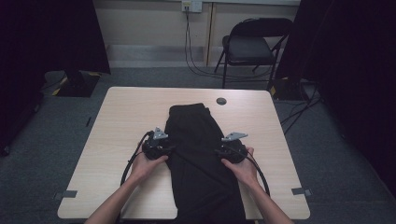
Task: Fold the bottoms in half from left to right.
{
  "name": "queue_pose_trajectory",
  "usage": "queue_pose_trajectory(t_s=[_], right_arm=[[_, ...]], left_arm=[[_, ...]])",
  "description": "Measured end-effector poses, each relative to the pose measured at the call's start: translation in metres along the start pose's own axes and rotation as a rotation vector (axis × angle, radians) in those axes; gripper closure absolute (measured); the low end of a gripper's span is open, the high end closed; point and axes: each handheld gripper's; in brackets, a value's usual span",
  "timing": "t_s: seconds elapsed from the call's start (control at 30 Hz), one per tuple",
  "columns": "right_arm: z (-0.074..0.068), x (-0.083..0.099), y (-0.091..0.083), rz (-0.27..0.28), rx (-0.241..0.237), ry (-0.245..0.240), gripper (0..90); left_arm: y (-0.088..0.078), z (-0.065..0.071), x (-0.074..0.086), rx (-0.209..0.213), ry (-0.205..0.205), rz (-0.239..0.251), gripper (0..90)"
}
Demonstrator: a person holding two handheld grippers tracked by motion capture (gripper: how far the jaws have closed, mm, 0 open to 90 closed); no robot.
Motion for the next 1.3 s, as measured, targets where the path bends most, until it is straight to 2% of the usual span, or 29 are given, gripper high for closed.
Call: queue_pose_trajectory(t_s=[0.13, 0.17, 0.2, 0.27, 0.33, 0.4, 0.43, 0.47, 0.5, 0.53, 0.57, 0.63, 0.67, 0.77, 0.8, 0.83, 0.87, 0.9, 0.93, 0.97, 1.0, 1.1, 1.13, 1.17, 1.2, 1.27, 1.3], right_arm=[[-0.002, 0.004, -0.003, 0.01, 0.002, -0.007, 57.6], [-0.003, 0.006, -0.005, 0.011, -0.008, 0.002, 58.0], [-0.004, 0.014, -0.01, 0.024, -0.038, 0.02, 58.1], [-0.005, 0.017, -0.013, 0.023, -0.048, 0.013, 58.1], [-0.012, 0.029, -0.026, 0.013, -0.066, 0.001, 58.1], [-0.016, 0.033, -0.031, 0.008, -0.075, -0.004, 58.1], [-0.024, 0.042, -0.041, -0.001, -0.096, -0.019, 58.1], [-0.029, 0.046, -0.047, -0.01, -0.104, -0.026, 58.1], [-0.032, 0.05, -0.051, -0.016, -0.111, -0.03, 58.1], [-0.037, 0.053, -0.056, -0.023, -0.116, -0.035, 58.1], [-0.037, 0.053, -0.056, -0.023, -0.116, -0.035, 58.1], [-0.048, 0.059, -0.065, -0.048, -0.143, -0.059, 58.0], [-0.048, 0.059, -0.065, -0.048, -0.143, -0.059, 58.0], [-0.055, 0.063, -0.074, -0.07, -0.16, -0.066, 55.6], [-0.055, 0.062, -0.074, -0.056, -0.156, -0.072, 53.5], [-0.052, 0.06, -0.076, -0.027, -0.151, -0.062, 52.0], [-0.048, 0.056, -0.077, 0.007, -0.147, -0.042, 50.5], [-0.048, 0.056, -0.077, 0.007, -0.147, -0.042, 50.5], [-0.039, 0.045, -0.078, 0.057, -0.117, -0.016, 49.0], [-0.034, 0.039, -0.076, 0.075, -0.104, -0.009, 48.3], [-0.029, 0.033, -0.072, 0.088, -0.099, 0.004, 47.1], [-0.016, 0.012, -0.056, 0.106, -0.071, 0.011, 45.4], [-0.016, 0.012, -0.056, 0.106, -0.071, 0.011, 45.4], [-0.008, -0.004, -0.042, 0.112, -0.069, 0.022, 44.7], [-0.004, -0.012, -0.033, 0.112, -0.058, 0.022, 43.5], [0.004, -0.025, -0.018, 0.108, -0.061, 0.046, 41.4], [0.004, -0.025, -0.018, 0.108, -0.061, 0.046, 41.4]], left_arm=[[-0.004, 0.003, 0.003, 0.017, 0.011, -0.004, 57.2], [-0.006, 0.006, 0.005, 0.021, 0.022, -0.006, 56.4], [-0.009, 0.009, 0.006, 0.03, 0.034, -0.01, 56.4], [-0.014, 0.016, 0.009, 0.052, 0.041, -0.025, 56.3], [-0.021, 0.024, 0.012, 0.077, 0.065, -0.047, 54.8], [-0.028, 0.032, 0.016, 0.107, 0.088, -0.061, 54.8], [-0.035, 0.038, 0.019, 0.146, 0.071, -0.081, 54.6], [-0.039, 0.041, 0.019, 0.158, 0.074, -0.087, 56.1], [-0.042, 0.042, 0.017, 0.176, 0.066, -0.062, 59.9], [-0.042, 0.042, 0.017, 0.176, 0.066, -0.062, 59.8], [-0.044, 0.043, 0.014, 0.182, 0.052, -0.029, 59.8], [-0.045, 0.042, 0.004, 0.178, 0.039, 0.019, 59.1], [-0.042, 0.04, -0.003, 0.174, 0.026, 0.03, 59.1], [-0.034, 0.036, -0.01, 0.151, 0.013, 0.055, 58.6], [-0.023, 0.034, -0.013, 0.136, 0.02, 0.02, 58.0], [-0.023, 0.034, -0.013, 0.136, 0.02, 0.02, 57.8], [-0.015, 0.033, -0.014, 0.107, 0.036, 0.032, 57.8], [-0.015, 0.033, -0.014, 0.107, 0.036, 0.032, 58.1], [-0.011, 0.031, -0.015, 0.114, 0.028, 0.028, 58.1], [-0.008, 0.032, -0.014, 0.111, 0.031, 0.019, 58.1], [-0.001, 0.038, -0.011, 0.107, 0.066, -0.016, 58.1], [0.001, 0.043, -0.006, 0.09, 0.089, 0.002, 57.3], [0.001, 0.043, -0.006, 0.09, 0.089, 0.002, 57.3], [0.001, 0.045, -0.006, 0.095, 0.097, -0.002, 57.3], [0.002, 0.045, -0.005, 0.099, 0.091, 0.003, 57.3], [0.002, 0.044, -0.004, 0.103, 0.09, 0.008, 57.3], [0.002, 0.044, -0.004, 0.103, 0.09, 0.008, 57.4]])
Point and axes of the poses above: each handheld gripper's, and its own axes: y roughly forward along the jaws, x roughly out of its underside, z roughly to its right, and after that the axes turned 2 degrees about -x, right-handed
